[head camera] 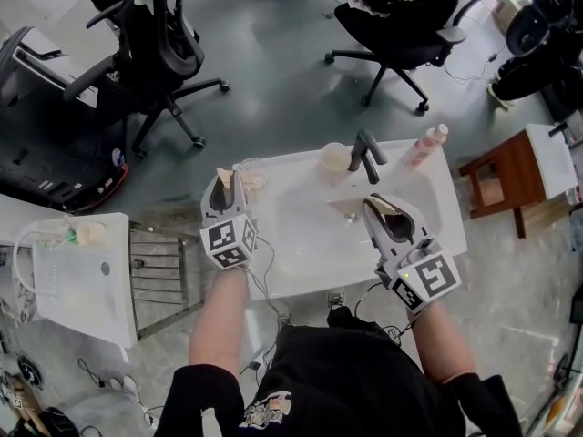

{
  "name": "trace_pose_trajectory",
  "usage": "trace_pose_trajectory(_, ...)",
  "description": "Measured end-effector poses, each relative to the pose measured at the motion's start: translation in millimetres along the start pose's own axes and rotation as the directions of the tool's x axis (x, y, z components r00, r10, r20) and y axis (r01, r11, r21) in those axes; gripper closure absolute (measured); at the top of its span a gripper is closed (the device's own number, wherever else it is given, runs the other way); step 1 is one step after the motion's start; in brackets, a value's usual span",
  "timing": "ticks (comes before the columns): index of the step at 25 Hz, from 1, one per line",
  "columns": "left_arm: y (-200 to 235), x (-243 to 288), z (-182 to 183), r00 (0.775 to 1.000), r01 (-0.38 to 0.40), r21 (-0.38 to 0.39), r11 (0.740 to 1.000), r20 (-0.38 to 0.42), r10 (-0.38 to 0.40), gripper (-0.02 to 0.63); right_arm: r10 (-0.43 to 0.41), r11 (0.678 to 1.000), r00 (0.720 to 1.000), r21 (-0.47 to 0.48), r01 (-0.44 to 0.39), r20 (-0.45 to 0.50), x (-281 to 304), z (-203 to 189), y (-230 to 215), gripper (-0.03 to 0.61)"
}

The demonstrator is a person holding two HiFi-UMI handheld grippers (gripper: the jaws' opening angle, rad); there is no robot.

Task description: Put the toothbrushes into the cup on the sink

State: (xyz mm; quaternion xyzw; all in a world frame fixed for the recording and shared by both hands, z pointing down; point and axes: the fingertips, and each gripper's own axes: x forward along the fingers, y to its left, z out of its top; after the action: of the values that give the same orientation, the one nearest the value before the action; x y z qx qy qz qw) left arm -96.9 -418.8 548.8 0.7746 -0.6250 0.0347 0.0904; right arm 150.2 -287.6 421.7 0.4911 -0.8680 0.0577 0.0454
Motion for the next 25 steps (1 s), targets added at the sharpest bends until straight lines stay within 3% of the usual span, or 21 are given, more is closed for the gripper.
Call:
trace_pose_trajectory(10,1,-12,15,1.0,-0.015,0.05,0.999,0.021,0.014,0.43,0.006,1.0,1.0,0.012,-0.007,0.023,-4,5,3,0.509)
trace_pose_trajectory(25,-8,-71,86,0.985,0.02,0.094,0.995,0.171,-0.036,0.426,0.007,1.0,0.998,0.017,-0.008,0.069,-10,17,17,0.509)
